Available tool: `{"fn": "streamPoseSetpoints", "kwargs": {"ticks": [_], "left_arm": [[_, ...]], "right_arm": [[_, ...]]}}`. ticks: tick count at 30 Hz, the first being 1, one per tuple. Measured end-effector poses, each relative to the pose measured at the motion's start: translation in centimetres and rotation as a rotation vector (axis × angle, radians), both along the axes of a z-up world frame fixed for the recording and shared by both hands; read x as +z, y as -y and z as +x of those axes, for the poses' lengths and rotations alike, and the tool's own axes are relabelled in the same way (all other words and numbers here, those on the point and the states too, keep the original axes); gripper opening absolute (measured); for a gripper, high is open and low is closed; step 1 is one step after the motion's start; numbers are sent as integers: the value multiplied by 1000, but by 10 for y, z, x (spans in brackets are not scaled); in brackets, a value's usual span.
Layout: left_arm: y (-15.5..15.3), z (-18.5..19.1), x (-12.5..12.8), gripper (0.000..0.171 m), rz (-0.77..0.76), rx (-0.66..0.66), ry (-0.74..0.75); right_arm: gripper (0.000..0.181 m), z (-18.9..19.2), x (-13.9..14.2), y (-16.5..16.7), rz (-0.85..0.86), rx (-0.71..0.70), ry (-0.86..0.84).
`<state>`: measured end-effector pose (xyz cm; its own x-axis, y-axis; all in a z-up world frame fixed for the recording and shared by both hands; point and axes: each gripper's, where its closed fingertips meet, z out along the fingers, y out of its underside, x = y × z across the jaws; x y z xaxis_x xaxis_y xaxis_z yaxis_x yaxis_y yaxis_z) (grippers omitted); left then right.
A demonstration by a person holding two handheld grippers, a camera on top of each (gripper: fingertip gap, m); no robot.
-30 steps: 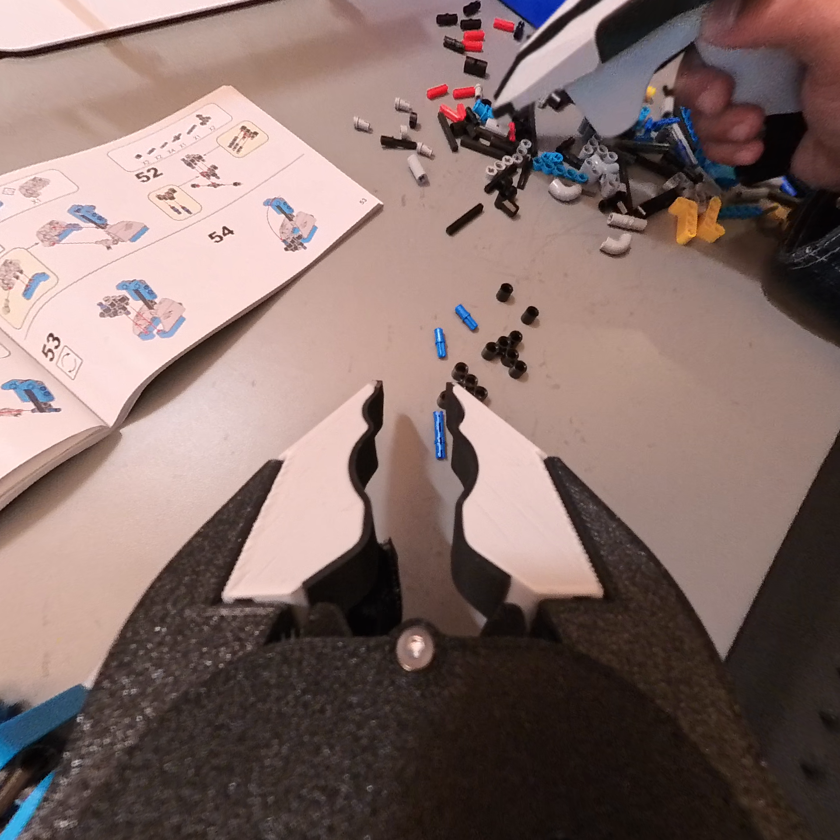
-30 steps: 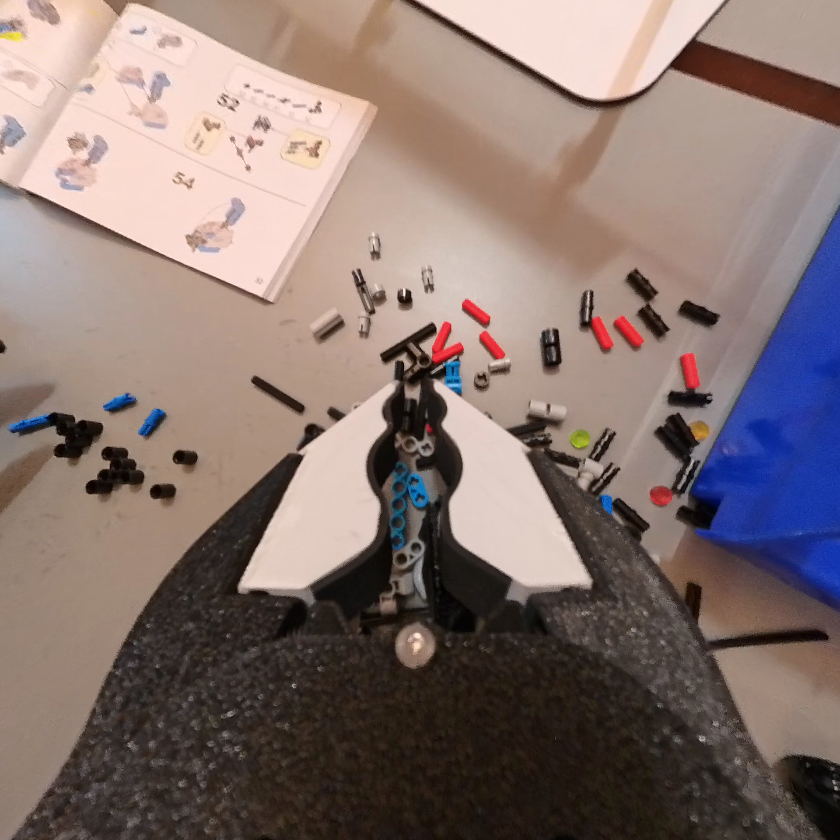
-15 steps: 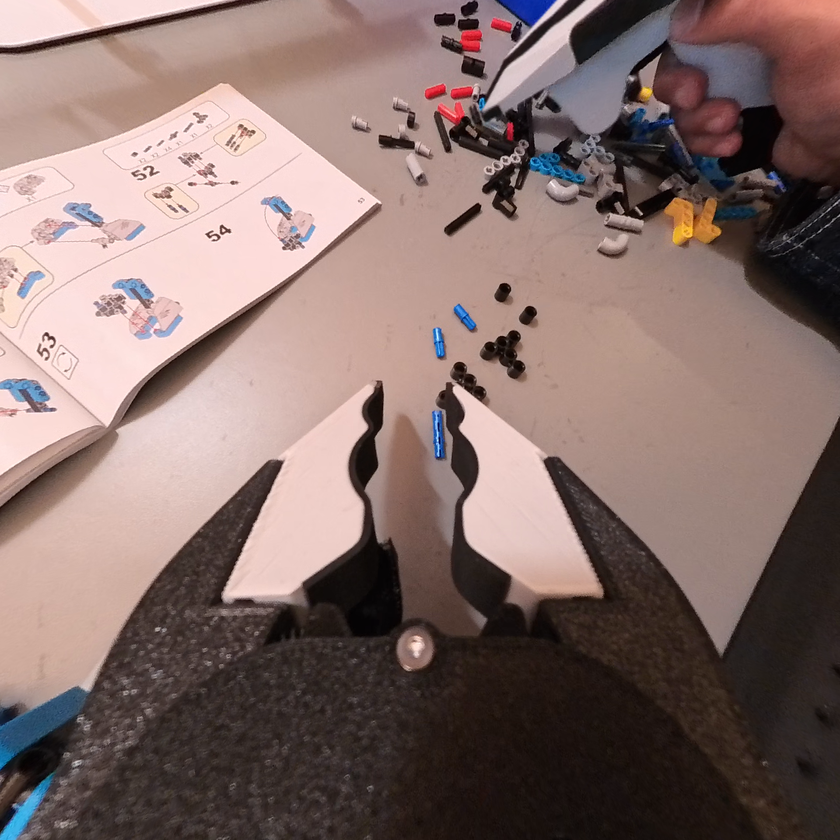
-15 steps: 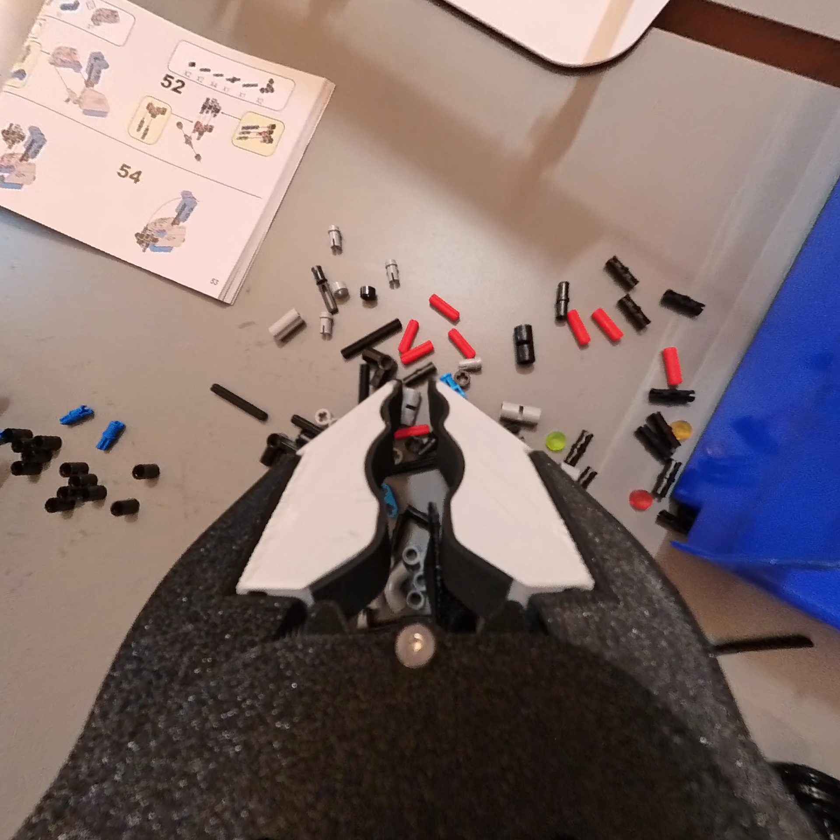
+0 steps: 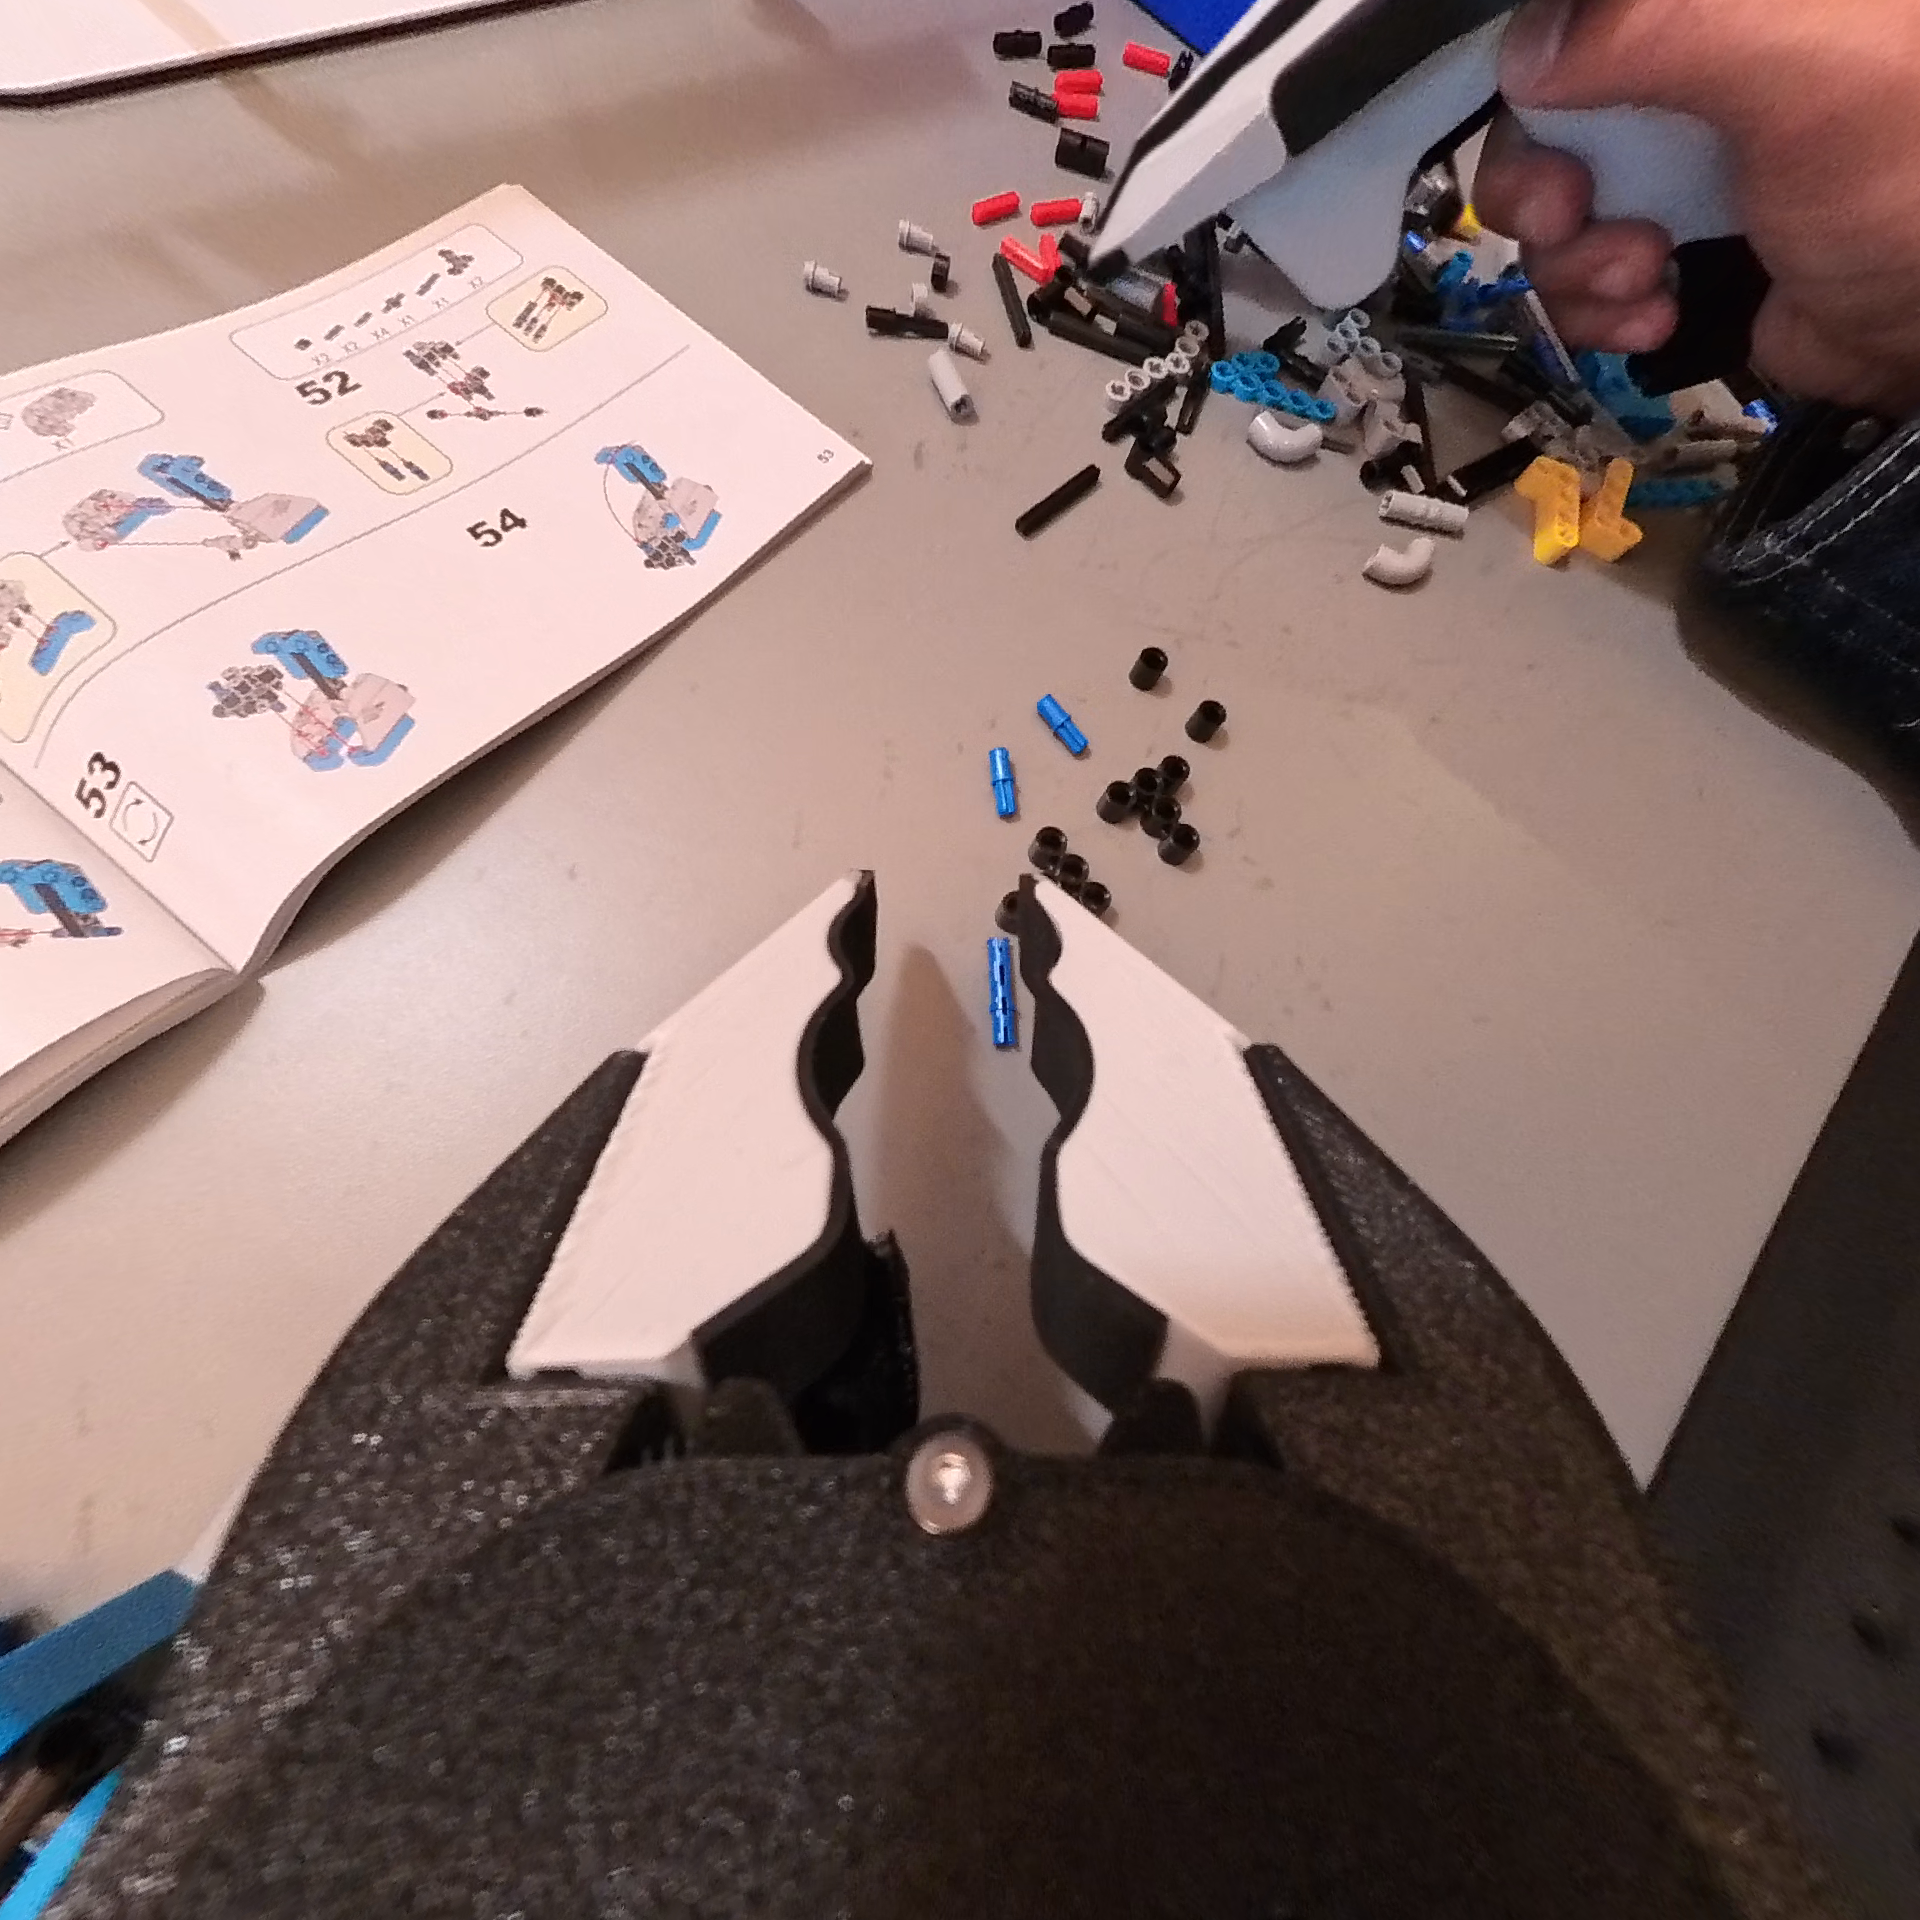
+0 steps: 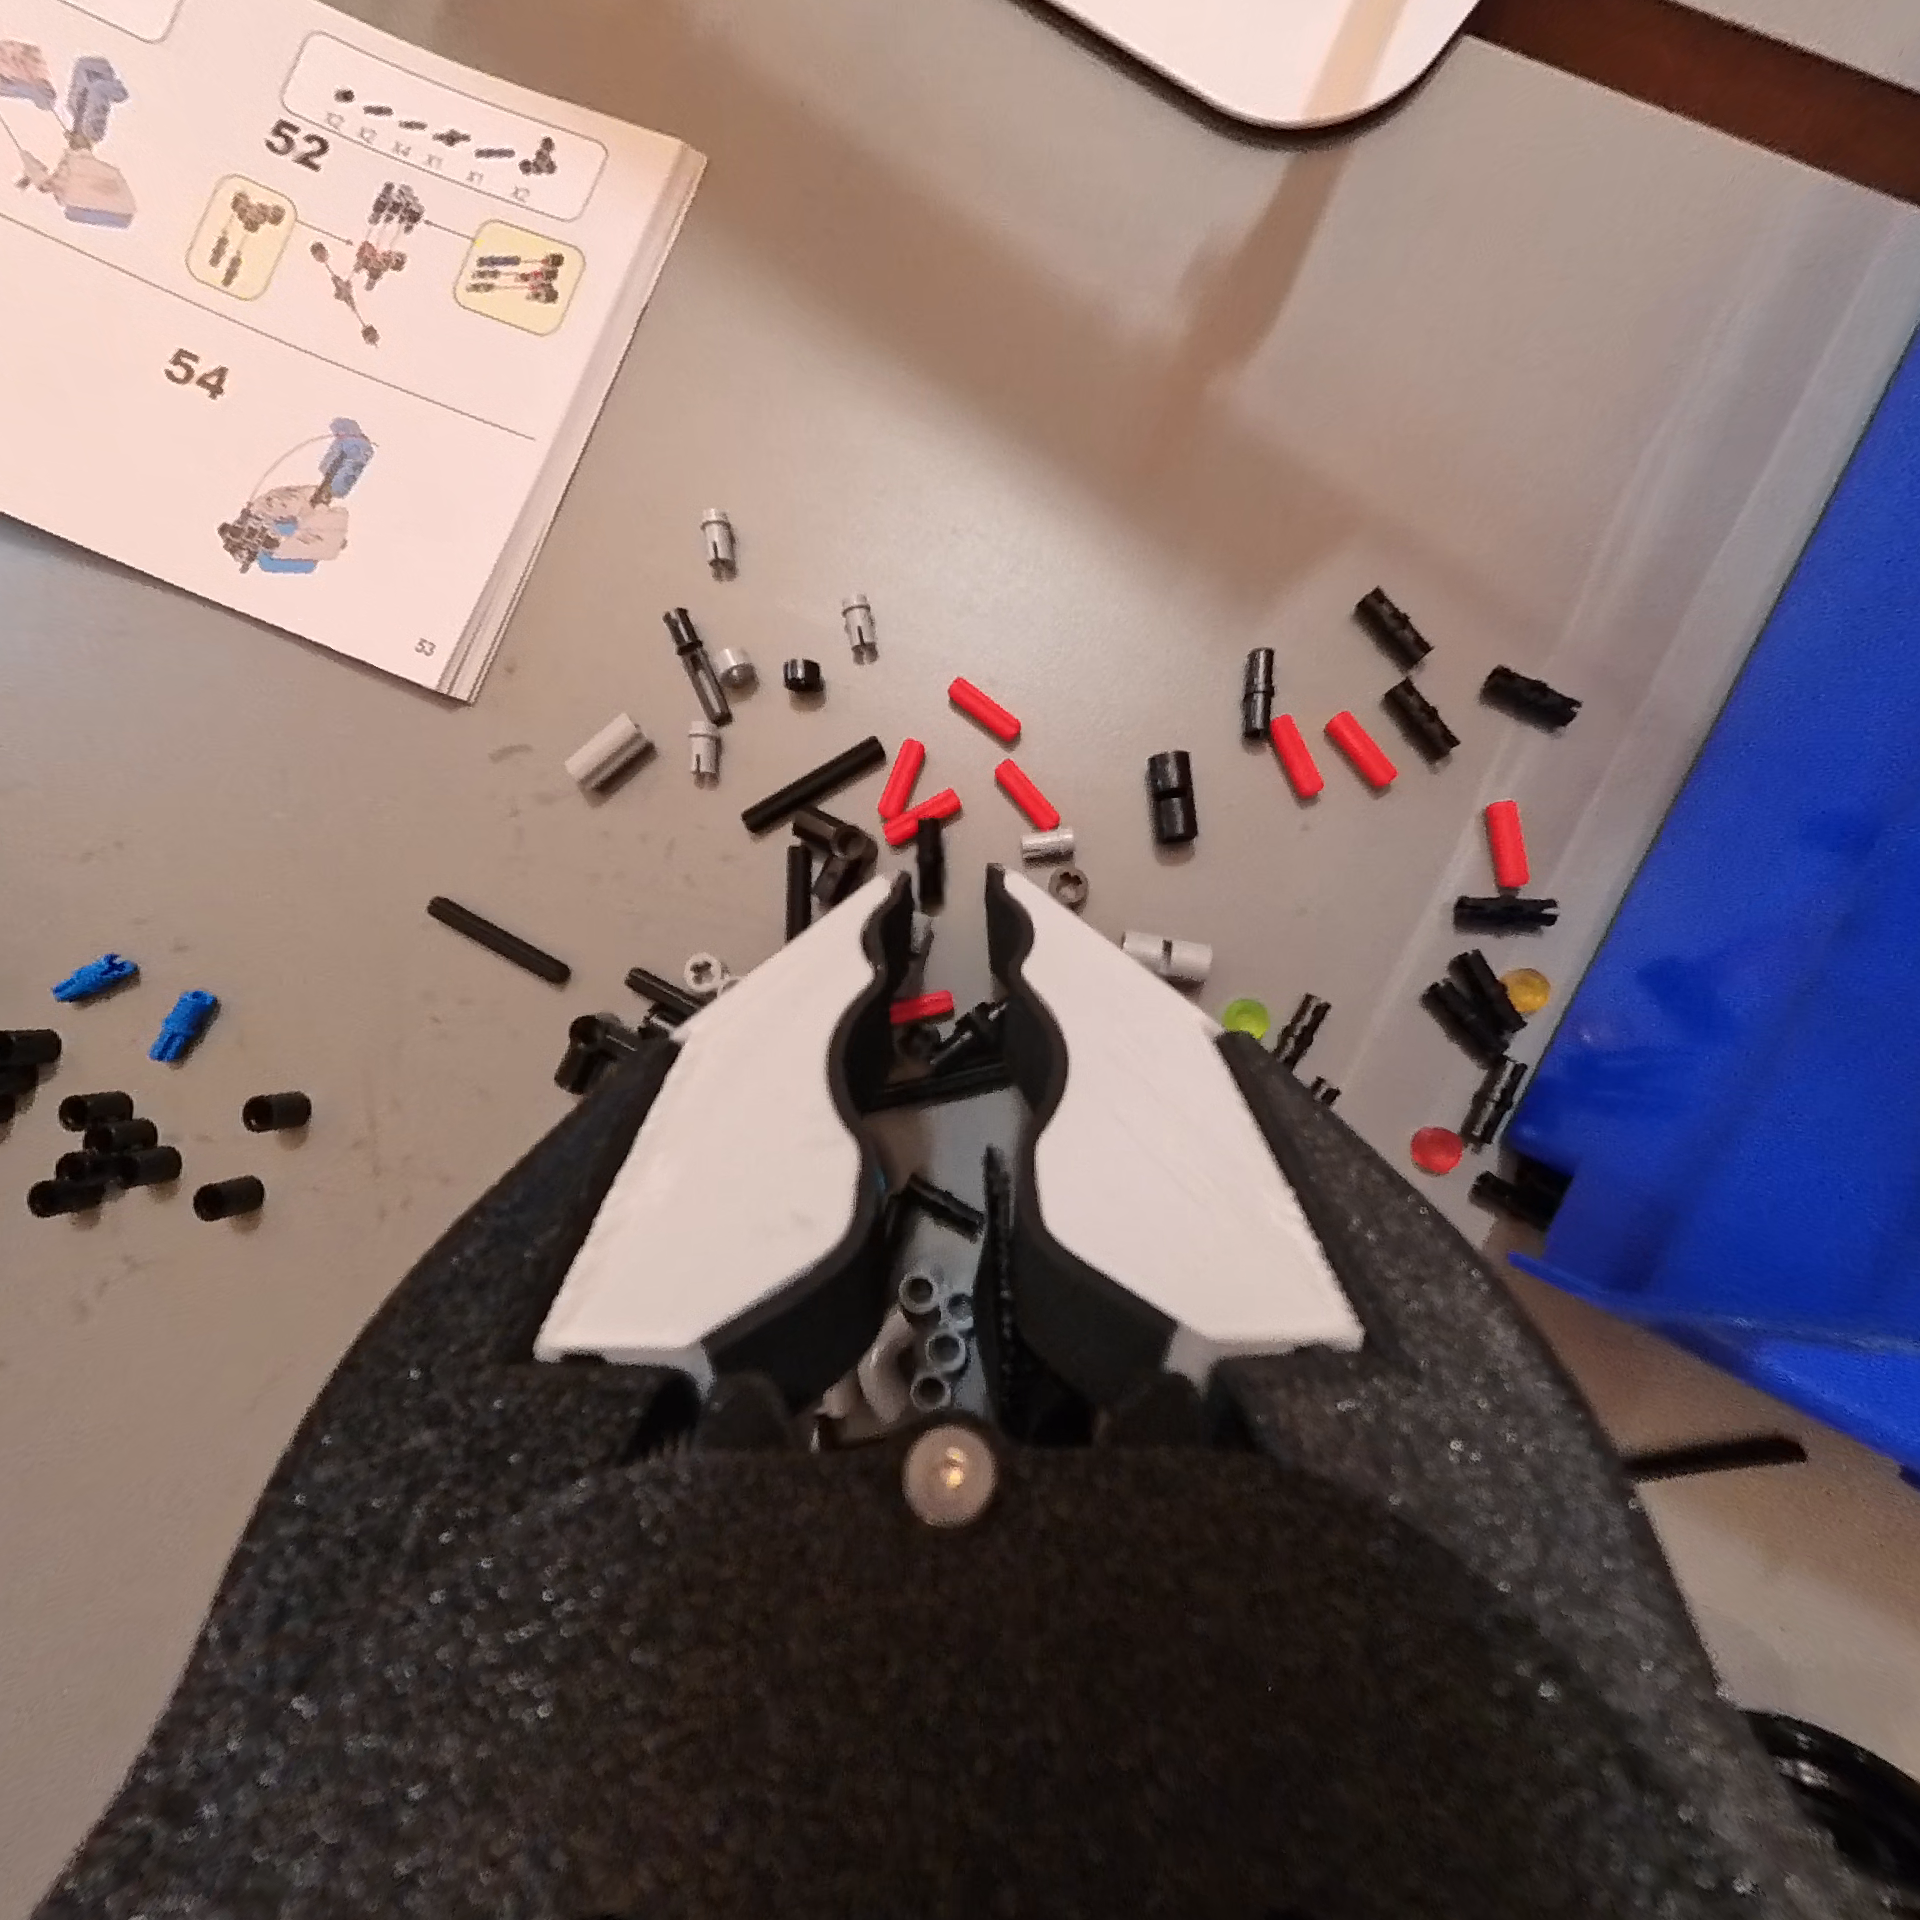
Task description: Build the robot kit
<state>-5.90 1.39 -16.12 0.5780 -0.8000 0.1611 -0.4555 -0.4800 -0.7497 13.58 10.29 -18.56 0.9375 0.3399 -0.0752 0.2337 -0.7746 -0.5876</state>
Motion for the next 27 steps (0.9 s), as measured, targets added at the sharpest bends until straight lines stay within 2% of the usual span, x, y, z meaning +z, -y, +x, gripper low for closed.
{"fn": "streamPoseSetpoints", "kwargs": {"ticks": [12, 16, 18, 22, 24, 27], "left_arm": [[0, 0, 0, 27, -3, 2, 3], [0, -1, 0, 27, -3, 3, 2], [0, -1, 0, 27, -2, 3, 2], [0, 0, 1, 27, -2, 0, 3], [1, 0, 1, 27, -2, -1, 4], [1, 1, 0, 27, -2, -4, 2]], "right_arm": [[5, -1, -2, -4, -13, 12, 34], [5, -7, 19, 2, 47, 33, 26], [5, -27, 33, 16, 67, 118, -11], [5, -92, 33, 83, -12, 456, -113], [5, -109, 25, 106, -33, 524, -93], [5, -128, 13, 123, -49, 548, -85]]}}
